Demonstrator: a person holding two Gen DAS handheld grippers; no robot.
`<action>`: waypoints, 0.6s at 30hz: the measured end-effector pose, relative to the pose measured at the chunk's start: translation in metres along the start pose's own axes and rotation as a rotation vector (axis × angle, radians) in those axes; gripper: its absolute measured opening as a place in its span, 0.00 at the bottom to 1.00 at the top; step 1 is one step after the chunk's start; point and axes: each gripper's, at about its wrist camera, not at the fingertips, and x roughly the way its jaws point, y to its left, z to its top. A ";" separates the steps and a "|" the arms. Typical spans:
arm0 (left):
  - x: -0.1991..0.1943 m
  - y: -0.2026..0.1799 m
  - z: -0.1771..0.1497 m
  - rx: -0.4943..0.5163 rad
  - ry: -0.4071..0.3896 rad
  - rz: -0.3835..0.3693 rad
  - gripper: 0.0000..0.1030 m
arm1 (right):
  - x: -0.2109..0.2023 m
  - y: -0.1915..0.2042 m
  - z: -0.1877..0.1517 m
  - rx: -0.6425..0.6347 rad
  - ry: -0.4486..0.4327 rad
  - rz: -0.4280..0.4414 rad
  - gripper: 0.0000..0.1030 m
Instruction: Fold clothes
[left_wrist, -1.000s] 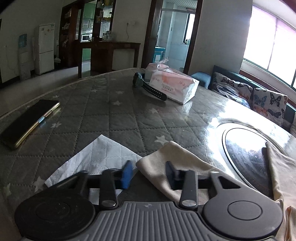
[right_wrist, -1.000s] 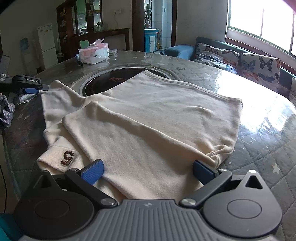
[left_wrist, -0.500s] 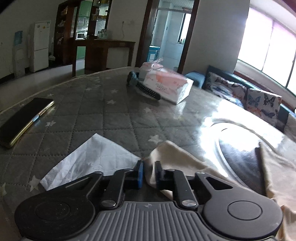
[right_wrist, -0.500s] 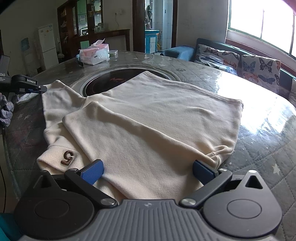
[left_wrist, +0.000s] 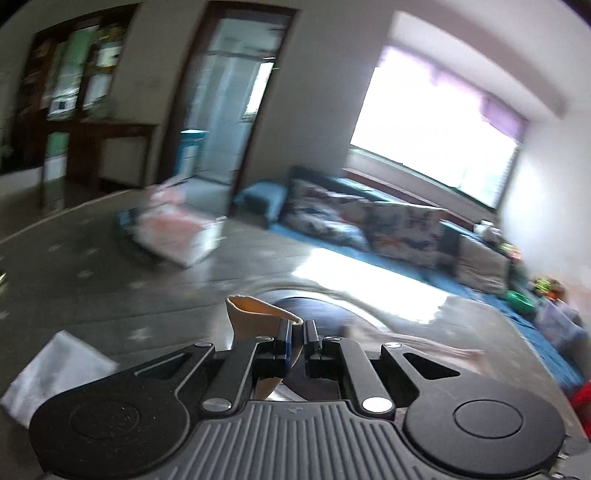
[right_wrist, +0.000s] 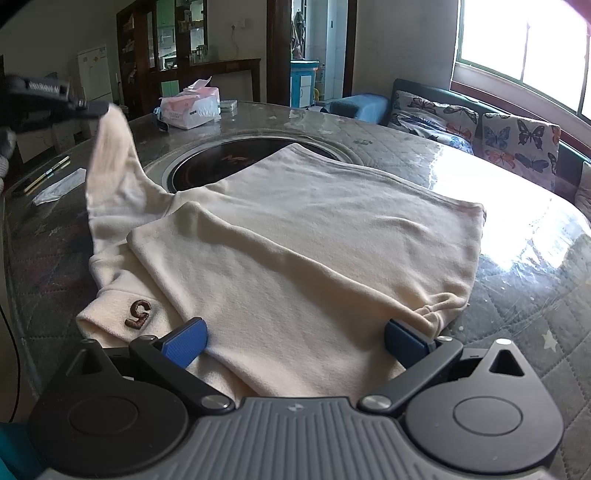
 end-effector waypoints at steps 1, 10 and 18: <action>-0.002 -0.010 0.000 0.015 -0.001 -0.026 0.06 | 0.000 0.000 0.000 -0.002 -0.002 -0.001 1.00; 0.002 -0.102 -0.013 0.145 0.052 -0.269 0.06 | -0.012 0.000 0.002 0.001 -0.046 0.006 1.00; 0.024 -0.158 -0.043 0.199 0.156 -0.409 0.06 | -0.027 -0.014 -0.004 0.034 -0.063 -0.028 1.00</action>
